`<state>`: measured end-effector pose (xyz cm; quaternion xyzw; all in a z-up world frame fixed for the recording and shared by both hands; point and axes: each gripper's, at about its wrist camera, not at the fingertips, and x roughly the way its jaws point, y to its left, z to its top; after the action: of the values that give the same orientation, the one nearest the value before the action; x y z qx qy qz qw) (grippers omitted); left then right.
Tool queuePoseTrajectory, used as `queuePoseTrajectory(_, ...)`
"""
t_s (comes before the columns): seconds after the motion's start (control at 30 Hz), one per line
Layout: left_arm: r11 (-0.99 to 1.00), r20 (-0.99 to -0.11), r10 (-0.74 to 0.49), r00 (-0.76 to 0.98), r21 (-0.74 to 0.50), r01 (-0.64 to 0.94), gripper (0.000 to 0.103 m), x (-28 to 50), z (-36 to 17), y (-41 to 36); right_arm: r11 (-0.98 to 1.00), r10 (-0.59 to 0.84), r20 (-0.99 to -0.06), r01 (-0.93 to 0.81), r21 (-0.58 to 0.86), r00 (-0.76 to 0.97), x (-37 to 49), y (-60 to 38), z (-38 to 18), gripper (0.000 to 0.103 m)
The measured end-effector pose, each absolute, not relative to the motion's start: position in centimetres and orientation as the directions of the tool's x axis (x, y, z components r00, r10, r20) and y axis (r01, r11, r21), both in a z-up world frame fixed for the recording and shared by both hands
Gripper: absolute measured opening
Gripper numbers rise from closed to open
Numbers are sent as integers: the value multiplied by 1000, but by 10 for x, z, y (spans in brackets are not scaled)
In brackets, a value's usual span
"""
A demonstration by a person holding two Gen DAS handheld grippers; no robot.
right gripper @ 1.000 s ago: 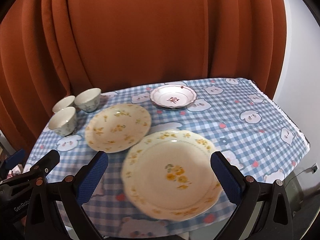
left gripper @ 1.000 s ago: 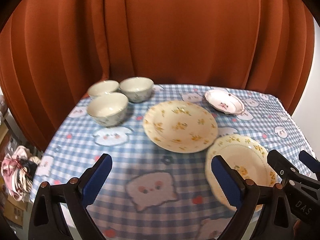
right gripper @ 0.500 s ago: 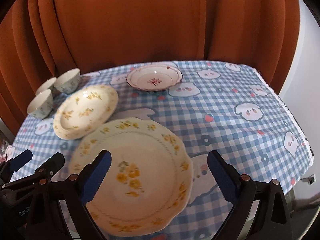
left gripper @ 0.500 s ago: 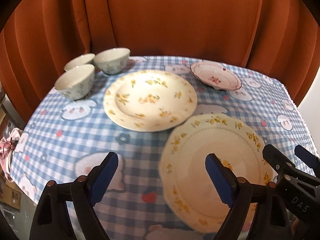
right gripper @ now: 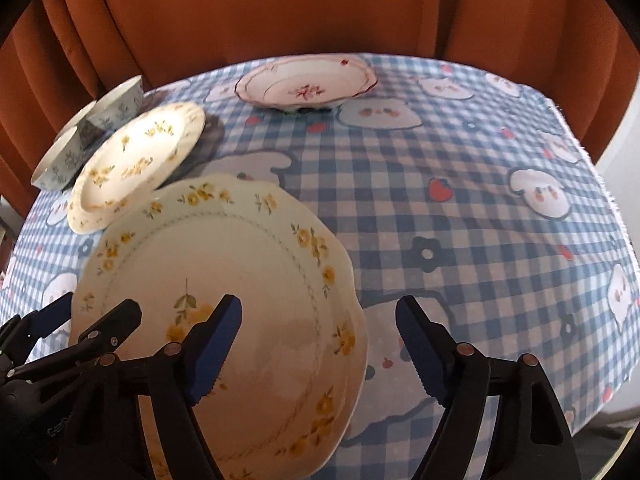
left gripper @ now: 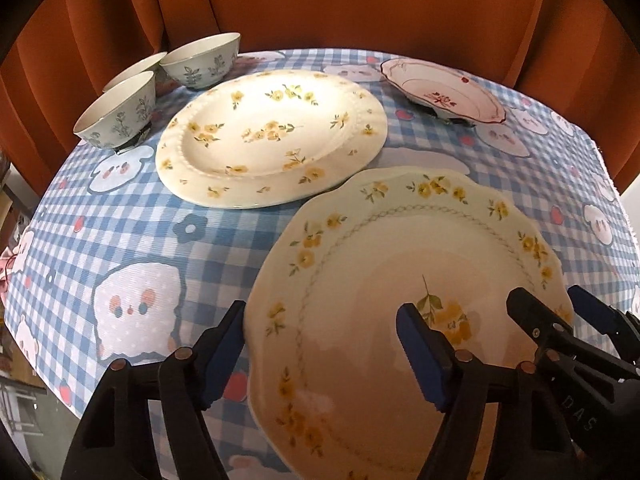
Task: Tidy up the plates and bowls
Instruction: 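Reach both tools to the rim of the nearest yellow-flowered plate and close them, then lift the yellow-flowered plate with both tools toward the other yellow-flowered plate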
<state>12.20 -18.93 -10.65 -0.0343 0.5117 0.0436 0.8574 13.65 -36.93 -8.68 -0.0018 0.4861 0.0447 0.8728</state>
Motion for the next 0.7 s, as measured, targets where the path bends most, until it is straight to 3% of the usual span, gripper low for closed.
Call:
queuePoseTrajectory(0.13, 991, -889, 61, 454, -2, -137, 76, 128, -112, -190, 993, 101, -863, -110, 53, 496, 147, -368, -95, 75)
queuePoseTrajectory(0.27, 988, -901, 89, 425, 27, -149, 76, 133, -116, -193, 985, 138, -879, -153, 75, 457, 157, -364, -104, 63)
queuePoseTrajectory(0.7, 985, -916, 84, 391, 17, -172, 76, 132, -116, -197, 986, 125, -891, -158, 60, 437, 157, -365, -103, 63)
